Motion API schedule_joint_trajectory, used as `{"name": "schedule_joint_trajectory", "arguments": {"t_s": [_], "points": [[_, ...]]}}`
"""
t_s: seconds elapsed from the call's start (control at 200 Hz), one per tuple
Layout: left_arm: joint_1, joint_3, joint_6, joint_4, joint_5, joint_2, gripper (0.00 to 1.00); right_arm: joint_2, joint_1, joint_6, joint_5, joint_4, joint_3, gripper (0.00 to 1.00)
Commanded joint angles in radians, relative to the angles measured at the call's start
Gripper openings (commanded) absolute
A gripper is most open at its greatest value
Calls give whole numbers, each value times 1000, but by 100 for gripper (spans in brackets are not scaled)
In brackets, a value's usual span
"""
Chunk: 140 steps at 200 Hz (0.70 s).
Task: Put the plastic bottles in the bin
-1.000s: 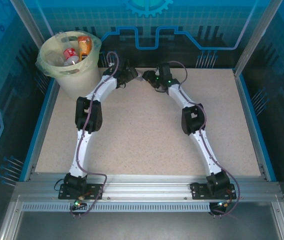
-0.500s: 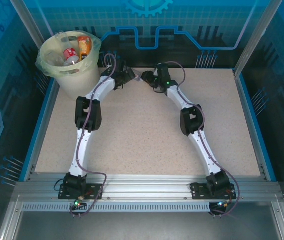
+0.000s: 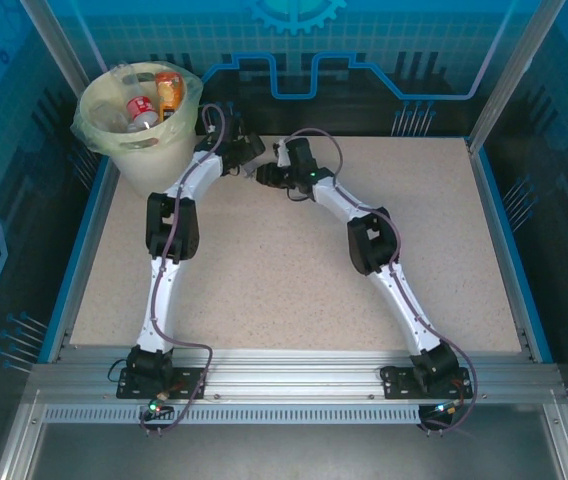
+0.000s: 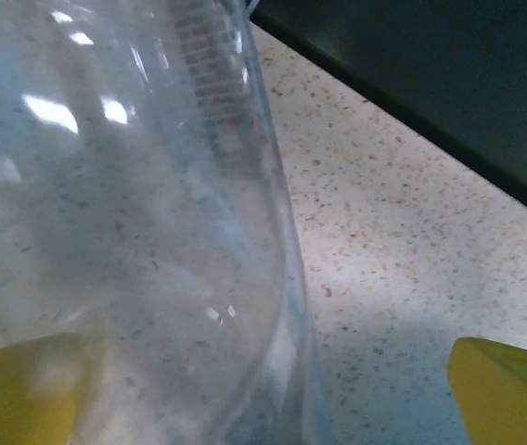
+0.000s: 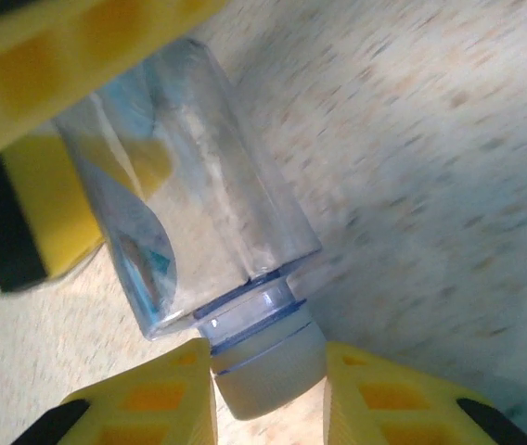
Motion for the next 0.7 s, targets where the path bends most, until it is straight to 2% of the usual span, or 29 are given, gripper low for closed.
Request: {"name": "schedule_joint_trajectory", "arguments": {"t_s": [0.0,0.095,0.16,0.28,0.41,0.555,0.695], "points": [[-2,17,53,-98,-47,-3,99,-118,42,-80,-46,-16,-83,27],[-14,4,66,-225,-120,-16,99,-203,70,-57,-32,29,-217,27],[-23,-69,67,-268,-176,-51,99,-261,88,-16,-22,83,-319,27],[-23,-303,68,-158,-186,-168,94,-347,115,37,5,161,-474,28],[-23,-445,77,-66,-145,-245,78,-434,132,78,18,226,-613,29],[-22,-413,99,-104,-135,-215,74,-583,135,109,46,329,-819,35],[-19,-350,135,-123,-127,-161,69,-746,134,82,106,351,-1018,45]]}}
